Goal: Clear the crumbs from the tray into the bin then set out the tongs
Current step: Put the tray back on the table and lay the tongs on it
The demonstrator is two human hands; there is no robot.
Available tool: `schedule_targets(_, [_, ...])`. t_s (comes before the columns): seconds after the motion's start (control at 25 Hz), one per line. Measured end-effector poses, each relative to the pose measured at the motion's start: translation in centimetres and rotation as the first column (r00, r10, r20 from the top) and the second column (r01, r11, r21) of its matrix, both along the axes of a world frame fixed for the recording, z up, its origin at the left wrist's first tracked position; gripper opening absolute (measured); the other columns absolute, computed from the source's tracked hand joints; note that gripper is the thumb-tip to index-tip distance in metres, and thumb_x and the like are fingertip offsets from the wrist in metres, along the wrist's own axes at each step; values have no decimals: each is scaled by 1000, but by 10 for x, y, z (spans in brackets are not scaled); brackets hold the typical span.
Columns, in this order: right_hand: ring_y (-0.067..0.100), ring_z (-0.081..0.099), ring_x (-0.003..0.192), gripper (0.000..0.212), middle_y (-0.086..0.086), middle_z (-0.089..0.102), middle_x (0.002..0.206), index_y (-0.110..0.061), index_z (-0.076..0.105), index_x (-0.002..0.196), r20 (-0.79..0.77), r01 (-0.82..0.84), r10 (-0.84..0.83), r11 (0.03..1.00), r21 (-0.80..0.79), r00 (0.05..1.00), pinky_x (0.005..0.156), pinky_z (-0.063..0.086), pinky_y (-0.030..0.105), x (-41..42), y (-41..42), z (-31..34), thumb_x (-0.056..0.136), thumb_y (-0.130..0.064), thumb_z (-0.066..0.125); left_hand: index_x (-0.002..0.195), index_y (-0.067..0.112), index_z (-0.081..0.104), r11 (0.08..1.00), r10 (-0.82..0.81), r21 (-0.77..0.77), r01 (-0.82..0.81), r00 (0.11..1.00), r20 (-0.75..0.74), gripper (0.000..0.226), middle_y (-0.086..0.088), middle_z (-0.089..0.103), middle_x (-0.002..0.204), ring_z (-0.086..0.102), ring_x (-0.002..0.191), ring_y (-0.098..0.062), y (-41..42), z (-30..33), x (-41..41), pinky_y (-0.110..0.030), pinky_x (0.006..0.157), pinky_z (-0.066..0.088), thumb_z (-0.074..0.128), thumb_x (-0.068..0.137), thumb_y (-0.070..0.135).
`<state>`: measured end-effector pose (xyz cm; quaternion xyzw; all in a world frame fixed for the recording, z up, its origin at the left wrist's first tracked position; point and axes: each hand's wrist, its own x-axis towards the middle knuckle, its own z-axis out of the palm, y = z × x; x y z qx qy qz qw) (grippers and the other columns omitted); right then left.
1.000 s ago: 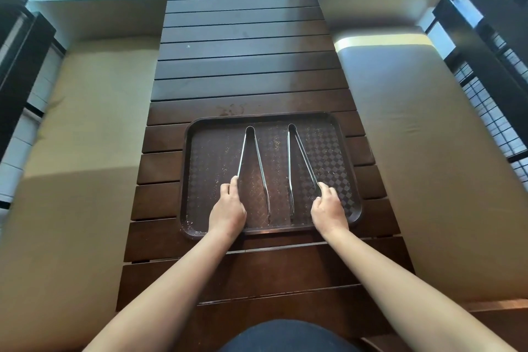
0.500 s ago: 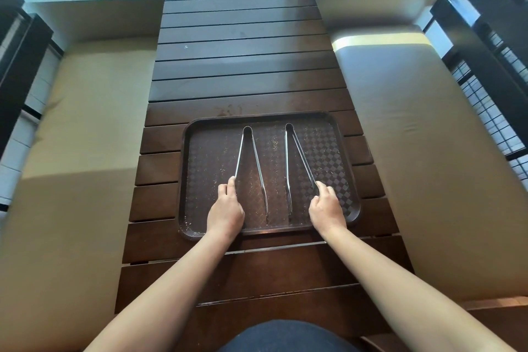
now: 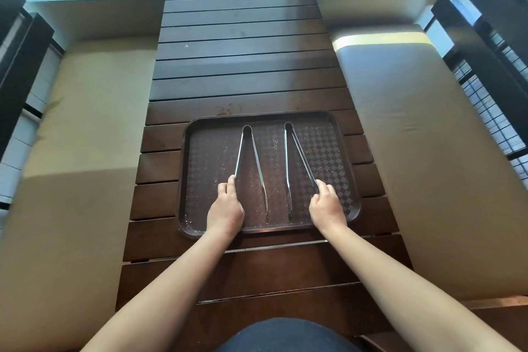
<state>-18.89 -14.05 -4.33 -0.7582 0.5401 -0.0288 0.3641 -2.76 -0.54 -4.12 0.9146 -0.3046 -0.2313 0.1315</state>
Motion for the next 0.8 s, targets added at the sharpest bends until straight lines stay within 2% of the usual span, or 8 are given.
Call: schedule_targets(0.8, [29, 50, 115, 42, 10, 42, 137, -10, 39, 138, -2, 8, -8, 1000, -8, 1000, 94, 41, 37, 0, 2, 0, 97, -10, 32, 148, 19, 19, 1000, -8, 23, 7, 1000, 20, 60, -10, 31, 143, 59, 94, -39, 1, 0, 0, -37, 72, 42, 35, 91, 5])
